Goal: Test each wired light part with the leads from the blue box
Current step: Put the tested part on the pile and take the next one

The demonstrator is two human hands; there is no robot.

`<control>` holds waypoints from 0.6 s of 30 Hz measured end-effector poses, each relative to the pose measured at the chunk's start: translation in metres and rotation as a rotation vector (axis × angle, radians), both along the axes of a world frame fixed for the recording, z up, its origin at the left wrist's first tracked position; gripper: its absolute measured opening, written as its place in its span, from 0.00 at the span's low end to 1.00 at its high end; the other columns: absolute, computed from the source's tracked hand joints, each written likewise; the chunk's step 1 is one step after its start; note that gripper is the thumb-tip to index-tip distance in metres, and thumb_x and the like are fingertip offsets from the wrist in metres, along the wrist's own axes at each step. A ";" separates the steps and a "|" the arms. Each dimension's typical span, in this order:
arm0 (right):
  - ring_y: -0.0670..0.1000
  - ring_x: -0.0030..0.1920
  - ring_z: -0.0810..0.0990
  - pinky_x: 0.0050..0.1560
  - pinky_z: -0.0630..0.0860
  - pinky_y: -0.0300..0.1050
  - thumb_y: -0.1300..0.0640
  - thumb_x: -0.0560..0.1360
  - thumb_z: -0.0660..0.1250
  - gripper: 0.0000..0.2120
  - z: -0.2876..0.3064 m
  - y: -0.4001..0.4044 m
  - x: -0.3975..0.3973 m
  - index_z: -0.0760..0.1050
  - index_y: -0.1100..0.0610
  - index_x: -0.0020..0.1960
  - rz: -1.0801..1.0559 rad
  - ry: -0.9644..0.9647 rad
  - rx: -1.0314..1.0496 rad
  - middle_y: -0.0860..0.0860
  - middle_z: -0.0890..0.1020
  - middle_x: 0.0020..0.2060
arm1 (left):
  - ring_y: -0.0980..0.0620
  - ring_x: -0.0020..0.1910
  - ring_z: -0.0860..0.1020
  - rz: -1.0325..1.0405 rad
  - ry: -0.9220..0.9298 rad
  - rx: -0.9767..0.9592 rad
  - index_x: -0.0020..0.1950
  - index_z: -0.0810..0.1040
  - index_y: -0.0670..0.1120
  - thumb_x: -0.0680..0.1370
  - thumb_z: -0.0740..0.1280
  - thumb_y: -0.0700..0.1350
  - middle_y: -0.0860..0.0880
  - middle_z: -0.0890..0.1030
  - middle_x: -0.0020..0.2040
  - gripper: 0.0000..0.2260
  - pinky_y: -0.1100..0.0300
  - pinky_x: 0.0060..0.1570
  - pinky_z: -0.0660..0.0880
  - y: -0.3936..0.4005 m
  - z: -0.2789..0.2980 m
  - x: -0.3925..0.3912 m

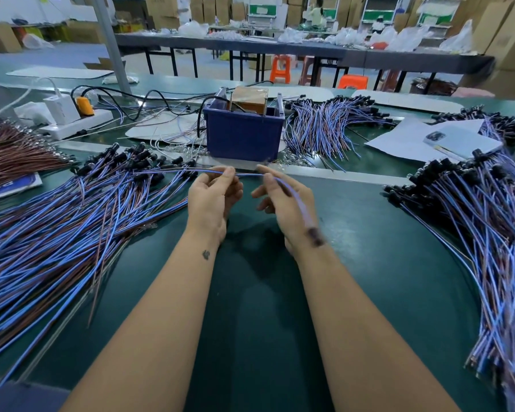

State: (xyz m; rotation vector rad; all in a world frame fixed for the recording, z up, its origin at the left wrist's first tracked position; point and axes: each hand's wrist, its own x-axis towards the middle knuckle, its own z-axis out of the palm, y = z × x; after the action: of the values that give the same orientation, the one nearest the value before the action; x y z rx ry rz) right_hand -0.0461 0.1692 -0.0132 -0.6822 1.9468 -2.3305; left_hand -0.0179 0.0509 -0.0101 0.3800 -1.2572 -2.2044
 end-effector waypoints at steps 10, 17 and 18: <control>0.47 0.26 0.74 0.30 0.71 0.40 0.61 0.84 0.53 0.11 0.018 0.084 -0.009 0.72 0.57 0.47 -0.267 -0.287 0.015 0.48 0.79 0.25 | 0.58 0.31 0.74 -0.091 0.150 -1.047 0.39 0.79 0.47 0.71 0.73 0.40 0.56 0.78 0.34 0.04 0.63 0.33 0.73 0.099 -0.002 0.033; 0.54 0.36 0.74 0.40 0.72 0.47 0.60 0.80 0.58 0.09 0.059 0.202 -0.023 0.75 0.60 0.47 -0.536 -0.024 0.708 0.56 0.77 0.37 | 0.57 0.44 0.80 -0.419 0.250 -1.055 0.51 0.84 0.47 0.72 0.67 0.34 0.54 0.83 0.45 0.12 0.67 0.42 0.75 0.203 0.010 0.039; 0.56 0.43 0.76 0.46 0.75 0.51 0.58 0.80 0.58 0.10 0.062 0.218 -0.022 0.77 0.60 0.50 -0.577 0.003 0.846 0.56 0.79 0.43 | 0.56 0.48 0.80 -0.492 0.211 -1.023 0.53 0.84 0.47 0.73 0.65 0.34 0.52 0.84 0.48 0.14 0.64 0.44 0.76 0.214 0.009 0.040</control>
State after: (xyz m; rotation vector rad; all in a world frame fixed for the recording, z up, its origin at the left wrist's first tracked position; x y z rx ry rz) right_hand -0.0676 0.3873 0.0485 -0.0453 3.0658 -1.3601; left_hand 0.0216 0.2651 -0.0008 -0.5990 -2.2736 -1.5507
